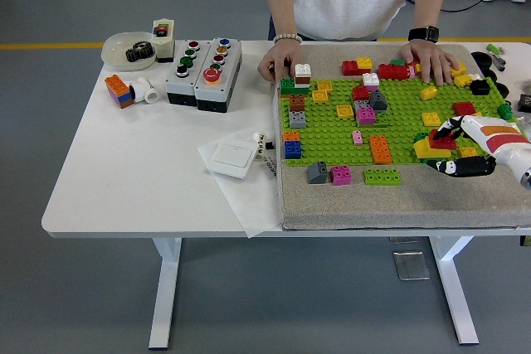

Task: Pick up the brick,pile it on top of brick,press brick,pick up the brick,pile it on top of brick,press brick

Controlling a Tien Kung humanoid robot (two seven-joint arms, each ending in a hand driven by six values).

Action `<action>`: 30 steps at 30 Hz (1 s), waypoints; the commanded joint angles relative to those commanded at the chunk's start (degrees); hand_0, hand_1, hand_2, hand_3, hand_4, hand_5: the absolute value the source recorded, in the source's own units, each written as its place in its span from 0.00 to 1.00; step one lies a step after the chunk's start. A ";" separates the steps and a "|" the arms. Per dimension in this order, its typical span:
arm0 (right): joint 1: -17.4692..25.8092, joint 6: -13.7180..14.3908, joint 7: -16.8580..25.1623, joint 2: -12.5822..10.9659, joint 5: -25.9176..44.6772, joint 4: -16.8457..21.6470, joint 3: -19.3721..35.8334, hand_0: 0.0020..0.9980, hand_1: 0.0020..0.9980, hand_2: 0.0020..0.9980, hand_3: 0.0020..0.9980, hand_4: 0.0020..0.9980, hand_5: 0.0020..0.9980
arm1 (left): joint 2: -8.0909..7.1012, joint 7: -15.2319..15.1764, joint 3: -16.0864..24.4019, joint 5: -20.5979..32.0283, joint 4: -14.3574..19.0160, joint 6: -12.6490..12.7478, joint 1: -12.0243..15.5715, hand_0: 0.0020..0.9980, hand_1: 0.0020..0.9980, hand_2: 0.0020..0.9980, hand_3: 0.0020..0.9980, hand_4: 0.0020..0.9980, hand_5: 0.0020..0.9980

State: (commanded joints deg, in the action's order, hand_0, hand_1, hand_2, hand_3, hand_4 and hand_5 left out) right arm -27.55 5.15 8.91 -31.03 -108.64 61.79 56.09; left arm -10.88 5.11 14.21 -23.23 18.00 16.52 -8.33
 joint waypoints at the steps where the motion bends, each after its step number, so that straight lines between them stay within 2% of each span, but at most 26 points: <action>1: -0.06 0.01 0.03 0.05 -0.01 -0.23 -0.01 0.61 0.60 0.63 0.60 0.87 0.39 | 0.00 -0.01 -0.01 0.03 0.00 0.01 -0.01 0.79 0.80 0.82 0.64 0.66 0.65; 17: -1.08 -0.28 0.53 0.02 0.11 -1.81 -0.59 0.61 0.60 0.63 0.60 0.87 0.39 | -0.03 -0.20 -0.34 0.60 0.02 0.06 -0.16 0.79 0.80 0.82 0.64 0.66 0.65; 30: -1.47 -0.45 1.08 0.11 0.61 -1.66 -1.51 0.62 0.60 0.63 0.61 0.87 0.38 | -0.02 -0.25 -0.37 0.72 -0.01 0.06 -0.19 0.79 0.80 0.82 0.64 0.66 0.65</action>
State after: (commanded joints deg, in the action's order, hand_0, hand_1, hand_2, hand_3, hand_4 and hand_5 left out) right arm -29.01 4.70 9.99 -30.93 -108.03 60.13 54.58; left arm -10.90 4.86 13.84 -22.51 17.99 16.58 -8.52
